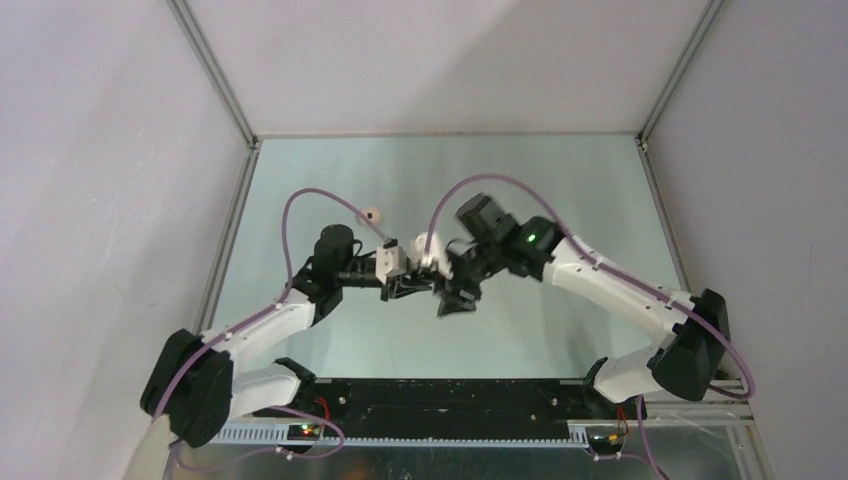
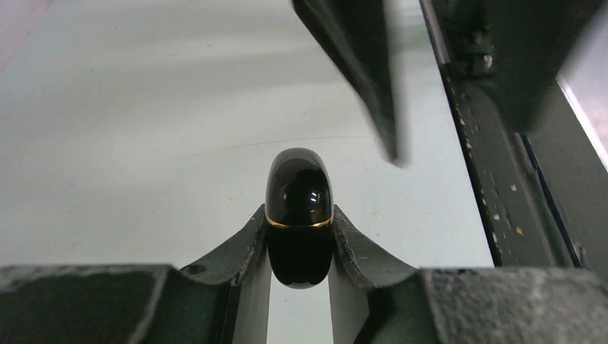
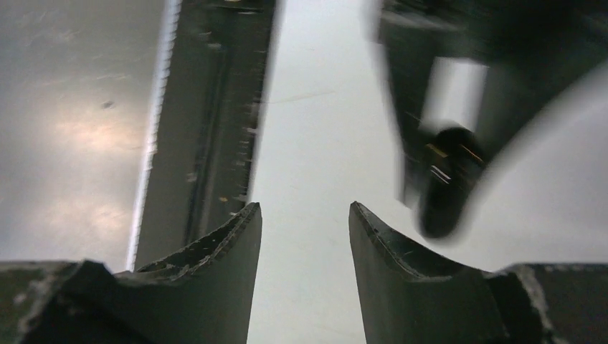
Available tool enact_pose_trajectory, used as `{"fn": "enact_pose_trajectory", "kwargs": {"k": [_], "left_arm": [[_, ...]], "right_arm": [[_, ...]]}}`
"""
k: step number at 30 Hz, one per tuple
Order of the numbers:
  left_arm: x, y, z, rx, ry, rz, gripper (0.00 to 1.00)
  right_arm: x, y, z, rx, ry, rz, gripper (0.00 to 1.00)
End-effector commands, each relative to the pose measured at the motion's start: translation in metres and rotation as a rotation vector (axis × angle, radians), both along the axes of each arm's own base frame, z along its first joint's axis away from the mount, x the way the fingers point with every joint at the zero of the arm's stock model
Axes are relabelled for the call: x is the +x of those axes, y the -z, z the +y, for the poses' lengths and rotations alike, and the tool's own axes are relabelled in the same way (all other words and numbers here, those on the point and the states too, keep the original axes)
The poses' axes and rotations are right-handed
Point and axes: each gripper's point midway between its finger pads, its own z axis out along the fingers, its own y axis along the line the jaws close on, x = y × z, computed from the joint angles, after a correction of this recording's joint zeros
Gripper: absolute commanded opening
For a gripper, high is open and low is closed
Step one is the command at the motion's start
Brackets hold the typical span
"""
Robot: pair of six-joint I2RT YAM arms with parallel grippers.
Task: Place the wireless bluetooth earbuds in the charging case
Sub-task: Close the charging case, then place the charging case at the center of the board.
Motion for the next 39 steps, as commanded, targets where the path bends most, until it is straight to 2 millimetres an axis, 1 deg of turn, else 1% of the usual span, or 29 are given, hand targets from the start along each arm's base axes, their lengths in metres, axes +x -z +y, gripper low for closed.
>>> {"fn": "enact_pose_trajectory", "kwargs": {"k": [1,4,5,6,7,8,9,10,11,12,13,14,15,16,17,20,25,26,27,28,29,30,31,32,33,34,35,36,39], "left_arm": [[0.037,-0.038,-0.016,-0.147,-0.152,0.096,0.06],[0.062,-0.042,-0.028,-0.171,-0.220,0.215,0.06],[0.071,-0.035,-0.031,-0.170,-0.249,0.276,0.06],[0.079,-0.044,-0.036,-0.190,-0.257,0.289,0.05],[0.088,-0.038,-0.041,-0.200,-0.280,0.365,0.06],[0.095,-0.044,-0.046,-0.219,-0.284,0.383,0.07],[0.103,-0.039,-0.052,-0.238,-0.298,0.469,0.08],[0.110,-0.046,-0.059,-0.267,-0.295,0.498,0.08],[0.117,-0.040,-0.068,-0.294,-0.292,0.584,0.08],[0.125,-0.049,-0.075,-0.327,-0.283,0.603,0.08],[0.133,-0.039,-0.084,-0.348,-0.286,0.684,0.08],[0.143,-0.048,-0.091,-0.384,-0.284,0.694,0.08],[0.151,-0.033,-0.098,-0.396,-0.291,0.778,0.08],[0.161,-0.043,-0.104,-0.442,-0.286,0.775,0.08],[0.168,-0.023,-0.109,-0.438,-0.305,0.863,0.09],[0.190,-0.004,-0.119,-0.478,-0.361,0.932,0.09],[0.213,0.049,-0.131,-0.410,-0.501,1.040,0.09],[0.214,0.072,-0.130,-0.356,-0.553,1.094,0.09],[0.220,0.073,-0.134,-0.340,-0.563,1.100,0.09],[0.218,0.096,-0.133,-0.267,-0.609,1.126,0.10],[0.222,0.097,-0.136,-0.245,-0.624,1.120,0.11],[0.220,0.119,-0.134,-0.169,-0.678,1.127,0.12],[0.226,0.119,-0.136,-0.158,-0.698,1.115,0.14],[0.222,0.131,-0.136,-0.110,-0.712,1.129,0.16],[0.226,0.128,-0.139,-0.115,-0.713,1.124,0.18],[0.223,0.134,-0.140,-0.087,-0.727,1.144,0.19],[0.229,0.126,-0.147,-0.093,-0.716,1.131,0.21],[0.224,0.137,-0.148,-0.035,-0.731,1.139,0.22],[0.226,0.134,-0.159,0.045,-0.762,1.099,0.23]], "right_arm": [[0.091,-0.066,-0.040,0.164,0.349,-0.103,0.53],[0.134,-0.101,-0.099,0.275,0.569,-0.079,0.54],[0.137,-0.110,-0.111,0.301,0.603,-0.089,0.55],[0.149,-0.115,-0.133,0.317,0.673,-0.086,0.55],[0.147,-0.120,-0.144,0.323,0.700,-0.093,0.55],[0.151,-0.117,-0.162,0.308,0.754,-0.091,0.55],[0.149,-0.118,-0.170,0.303,0.776,-0.101,0.55],[0.150,-0.111,-0.183,0.279,0.817,-0.092,0.55],[0.147,-0.111,-0.190,0.278,0.836,-0.100,0.55],[0.149,-0.101,-0.200,0.270,0.873,-0.081,0.55],[0.144,-0.092,-0.204,0.270,0.888,-0.069,0.55],[0.146,-0.092,-0.210,0.289,0.912,-0.067,0.55],[0.143,-0.085,-0.216,0.300,0.935,-0.047,0.55],[0.144,-0.085,-0.218,0.312,0.940,-0.057,0.55],[0.142,-0.083,-0.220,0.317,0.946,-0.058,0.55],[0.142,-0.091,-0.231,0.353,0.981,-0.063,0.55],[0.139,-0.096,-0.237,0.380,0.993,-0.054,0.56],[0.139,-0.096,-0.237,0.382,0.995,-0.054,0.56],[0.139,-0.095,-0.238,0.385,0.995,-0.049,0.55],[0.140,-0.095,-0.238,0.388,0.996,-0.050,0.56],[0.140,-0.095,-0.238,0.391,0.995,-0.044,0.56],[0.140,-0.094,-0.238,0.392,0.995,-0.039,0.55],[0.140,-0.094,-0.238,0.395,0.994,-0.036,0.56],[0.140,-0.095,-0.238,0.396,0.995,-0.033,0.55],[0.140,-0.095,-0.239,0.399,0.996,-0.034,0.55],[0.139,-0.097,-0.239,0.402,0.997,-0.038,0.56],[0.139,-0.098,-0.240,0.407,0.999,-0.039,0.56],[0.138,-0.099,-0.241,0.410,1.000,-0.042,0.55],[0.135,-0.103,-0.244,0.426,1.007,-0.046,0.56]]}}
